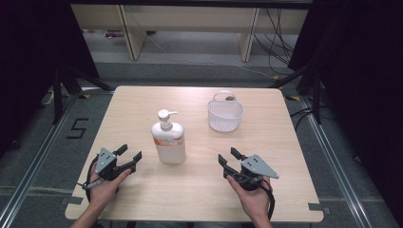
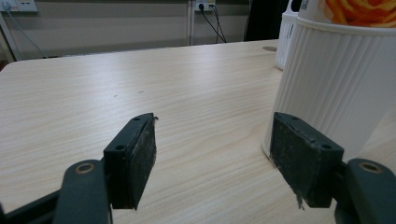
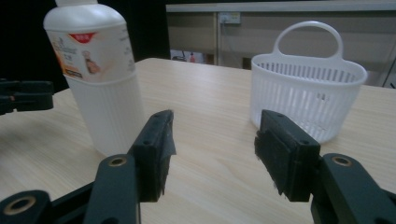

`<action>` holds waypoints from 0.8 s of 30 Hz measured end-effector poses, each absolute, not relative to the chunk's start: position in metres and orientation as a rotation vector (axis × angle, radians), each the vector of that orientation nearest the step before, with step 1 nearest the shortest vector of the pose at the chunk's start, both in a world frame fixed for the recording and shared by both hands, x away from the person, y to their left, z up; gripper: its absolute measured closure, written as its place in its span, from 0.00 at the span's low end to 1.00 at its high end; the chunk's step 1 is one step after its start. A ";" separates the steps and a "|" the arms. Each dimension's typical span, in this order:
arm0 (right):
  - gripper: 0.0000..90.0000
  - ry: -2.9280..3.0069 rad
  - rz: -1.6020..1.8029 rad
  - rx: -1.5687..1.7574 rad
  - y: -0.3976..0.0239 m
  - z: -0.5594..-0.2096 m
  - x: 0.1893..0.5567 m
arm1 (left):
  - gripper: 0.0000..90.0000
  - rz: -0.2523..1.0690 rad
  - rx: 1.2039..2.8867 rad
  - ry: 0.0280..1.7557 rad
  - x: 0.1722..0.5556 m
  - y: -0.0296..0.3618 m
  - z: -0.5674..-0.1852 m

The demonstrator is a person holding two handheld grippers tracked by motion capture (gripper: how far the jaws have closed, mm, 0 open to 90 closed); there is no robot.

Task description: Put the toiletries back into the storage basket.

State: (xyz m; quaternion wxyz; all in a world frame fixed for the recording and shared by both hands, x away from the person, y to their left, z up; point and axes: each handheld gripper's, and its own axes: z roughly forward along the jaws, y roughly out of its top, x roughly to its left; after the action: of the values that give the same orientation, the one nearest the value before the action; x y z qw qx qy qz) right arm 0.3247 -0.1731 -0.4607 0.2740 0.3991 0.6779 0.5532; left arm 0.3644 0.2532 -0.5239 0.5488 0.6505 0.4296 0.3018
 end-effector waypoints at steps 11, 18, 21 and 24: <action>0.55 1.869 1.525 1.017 -0.135 -0.442 0.333 | 0.34 0.729 1.537 1.057 0.365 0.253 -0.523; 0.54 1.845 1.518 0.991 -0.116 -0.431 0.337 | 0.35 0.737 1.538 1.057 0.364 0.253 -0.523; 0.52 1.836 1.512 1.000 -0.105 -0.426 0.340 | 0.35 0.739 1.539 1.058 0.364 0.253 -0.523; 0.50 1.808 1.528 1.034 -0.096 -0.420 0.342 | 0.33 0.740 1.529 1.062 0.364 0.253 -0.523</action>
State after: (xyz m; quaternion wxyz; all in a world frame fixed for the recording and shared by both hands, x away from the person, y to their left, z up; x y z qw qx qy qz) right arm 0.3416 -0.0956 -0.4195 0.2756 0.3849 0.6728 0.5686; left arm 0.3636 0.2529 -0.5234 0.5389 0.6429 0.4466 0.3110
